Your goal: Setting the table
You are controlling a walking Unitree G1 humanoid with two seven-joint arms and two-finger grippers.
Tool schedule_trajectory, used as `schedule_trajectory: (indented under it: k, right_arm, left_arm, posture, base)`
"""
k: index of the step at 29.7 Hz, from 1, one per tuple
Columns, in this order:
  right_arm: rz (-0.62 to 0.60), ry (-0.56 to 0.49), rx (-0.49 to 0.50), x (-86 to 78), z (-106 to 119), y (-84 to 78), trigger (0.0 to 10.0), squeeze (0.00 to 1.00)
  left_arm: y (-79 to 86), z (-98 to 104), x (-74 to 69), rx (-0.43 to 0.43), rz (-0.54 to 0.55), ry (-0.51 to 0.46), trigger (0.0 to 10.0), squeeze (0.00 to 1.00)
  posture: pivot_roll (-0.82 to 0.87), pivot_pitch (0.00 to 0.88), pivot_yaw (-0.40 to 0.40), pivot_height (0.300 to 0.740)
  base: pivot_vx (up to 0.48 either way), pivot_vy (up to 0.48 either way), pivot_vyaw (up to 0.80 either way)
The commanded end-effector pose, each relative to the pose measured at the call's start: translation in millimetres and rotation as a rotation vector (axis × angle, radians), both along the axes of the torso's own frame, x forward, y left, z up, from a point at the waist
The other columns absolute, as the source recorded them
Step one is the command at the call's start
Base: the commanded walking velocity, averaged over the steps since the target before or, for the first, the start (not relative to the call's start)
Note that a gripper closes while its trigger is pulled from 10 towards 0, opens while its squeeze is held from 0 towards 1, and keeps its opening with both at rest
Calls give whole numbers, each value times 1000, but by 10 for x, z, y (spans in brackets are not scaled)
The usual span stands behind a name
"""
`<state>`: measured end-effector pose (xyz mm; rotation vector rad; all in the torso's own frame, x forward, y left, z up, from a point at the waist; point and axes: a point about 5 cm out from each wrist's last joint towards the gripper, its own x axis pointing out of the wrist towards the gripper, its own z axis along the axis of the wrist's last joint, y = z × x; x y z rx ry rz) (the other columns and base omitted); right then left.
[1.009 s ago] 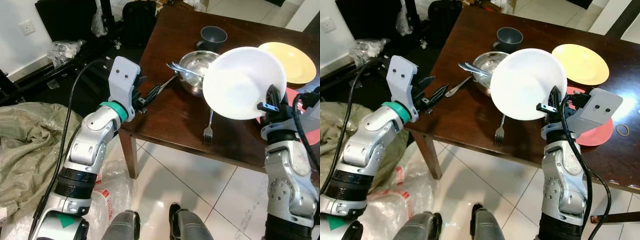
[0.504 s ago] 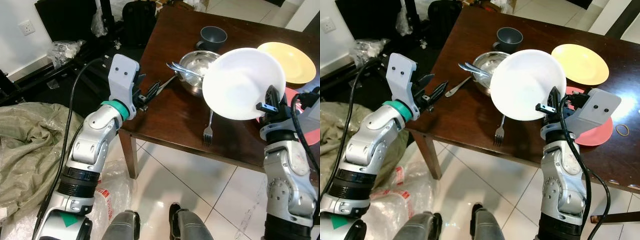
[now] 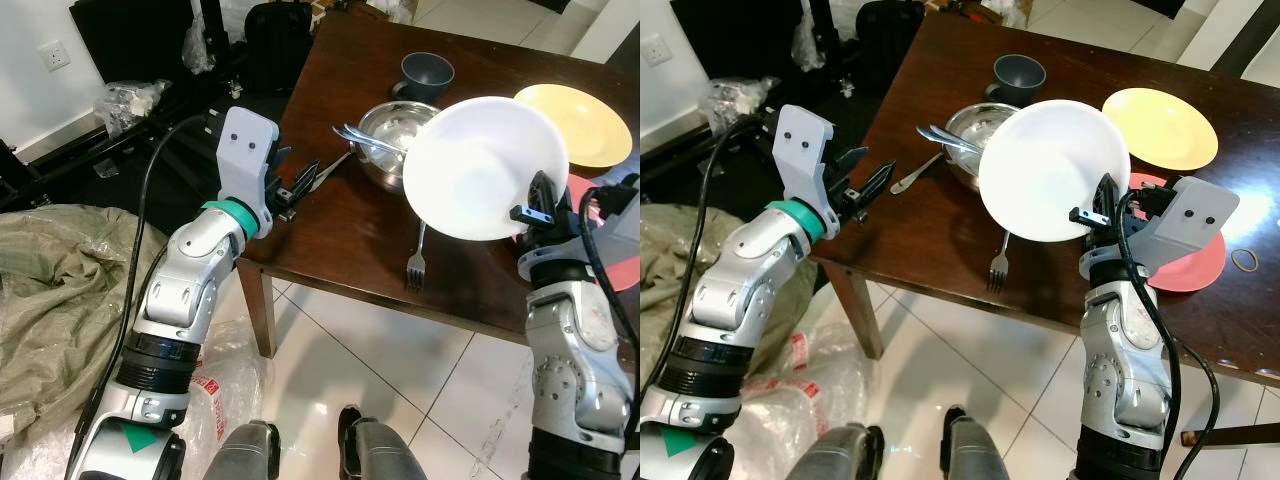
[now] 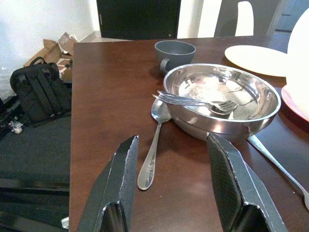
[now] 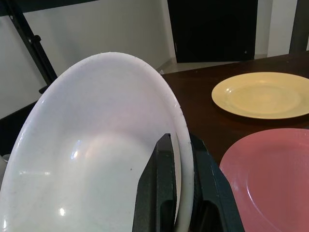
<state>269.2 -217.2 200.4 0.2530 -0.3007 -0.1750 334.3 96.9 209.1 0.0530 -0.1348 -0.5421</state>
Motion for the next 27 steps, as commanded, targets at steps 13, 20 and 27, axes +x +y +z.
schedule_trajectory:
  k: [13,20,27]
  right_arm:
    - [-19,4,6,-14,-29,-34,10000,0]
    - [-16,9,13,-12,-36,-34,10000,0]
    - [-18,9,25,-14,-37,-46,10000,0]
  left_arm:
    - [-3,-35,10,7,3,12,10000,0]
    - [-2,-37,12,6,4,13,10000,0]
    - [-4,-37,16,6,3,12,10000,0]
  posture:
    - [63,90,21,740]
    - [64,90,20,740]
    - [62,86,20,740]
  base:
    - [0,0,0]
    - [0,0,0]
    - [0,0,-800]
